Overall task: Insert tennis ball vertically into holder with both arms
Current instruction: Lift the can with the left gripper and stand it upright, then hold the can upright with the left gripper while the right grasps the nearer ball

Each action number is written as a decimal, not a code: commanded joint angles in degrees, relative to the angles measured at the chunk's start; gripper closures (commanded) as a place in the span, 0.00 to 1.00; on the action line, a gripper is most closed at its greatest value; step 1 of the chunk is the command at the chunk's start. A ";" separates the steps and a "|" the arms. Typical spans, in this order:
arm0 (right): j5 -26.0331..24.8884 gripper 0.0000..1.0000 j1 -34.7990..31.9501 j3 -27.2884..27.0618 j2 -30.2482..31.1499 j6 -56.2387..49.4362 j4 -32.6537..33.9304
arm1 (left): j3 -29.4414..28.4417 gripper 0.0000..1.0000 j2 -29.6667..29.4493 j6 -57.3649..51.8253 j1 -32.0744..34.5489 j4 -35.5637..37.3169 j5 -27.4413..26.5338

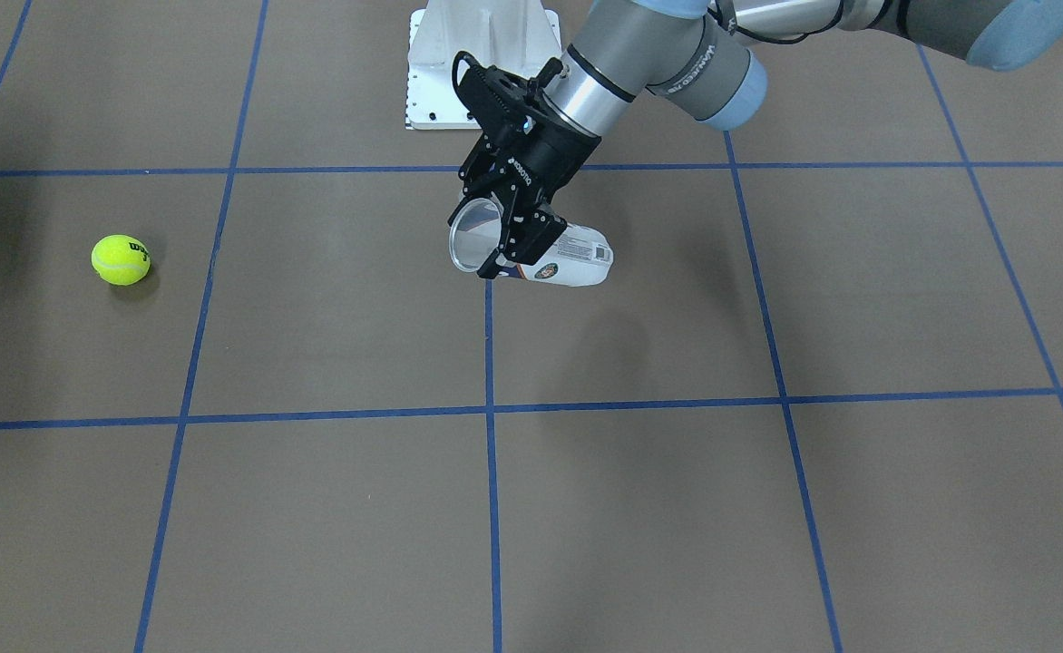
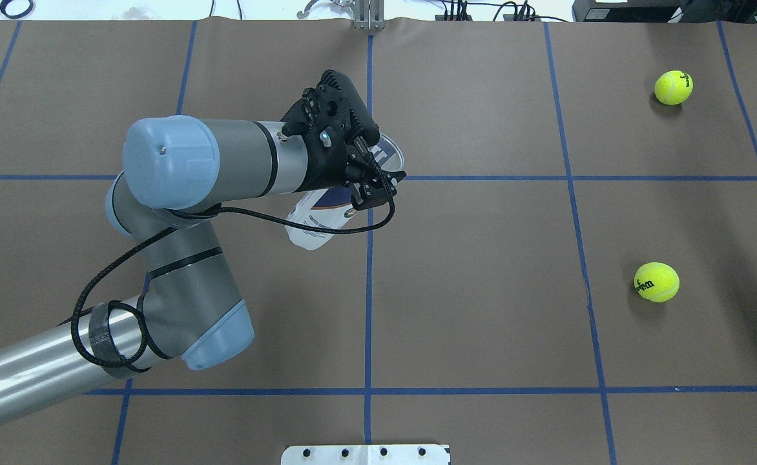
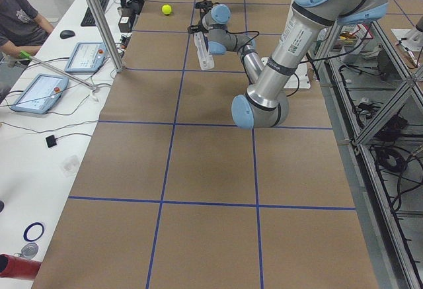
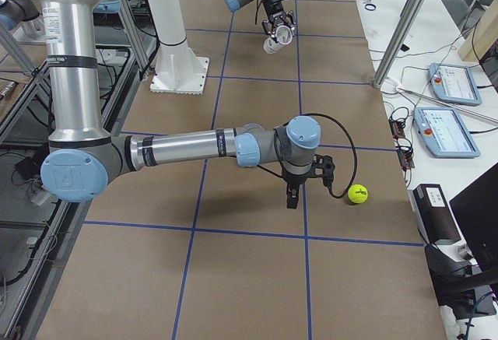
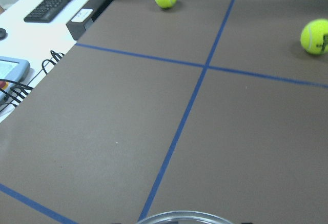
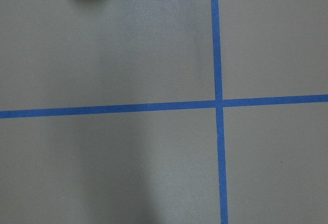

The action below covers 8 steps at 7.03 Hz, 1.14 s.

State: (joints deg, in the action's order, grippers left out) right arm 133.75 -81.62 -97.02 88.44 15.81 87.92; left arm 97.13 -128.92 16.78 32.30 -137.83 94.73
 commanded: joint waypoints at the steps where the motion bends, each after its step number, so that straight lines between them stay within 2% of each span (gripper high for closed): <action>1: 6.74 0.00 0.06 -0.98 0.25 0.10 -0.38 | -3.07 0.23 0.07 8.76 -0.92 -17.47 -7.85; 3: 8.46 0.00 1.46 -2.21 0.07 2.88 -6.31 | -12.96 0.23 -0.54 9.50 -6.52 -39.34 -23.02; 4: 7.76 0.00 5.38 -4.91 0.24 11.61 -7.83 | -16.76 0.25 -0.80 9.32 -8.89 -45.27 -27.36; 6: 7.14 0.00 11.89 -10.01 1.81 17.22 -8.20 | -17.77 0.25 -0.98 9.06 -9.62 -48.32 -28.99; 8: -0.64 0.00 20.93 -13.19 3.67 21.96 -8.20 | -18.38 0.25 -0.63 9.06 -9.88 -48.76 -28.99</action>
State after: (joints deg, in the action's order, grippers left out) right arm 137.36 -66.31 -108.42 91.03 34.79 79.77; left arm 79.24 -129.62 25.86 22.64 -186.12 65.89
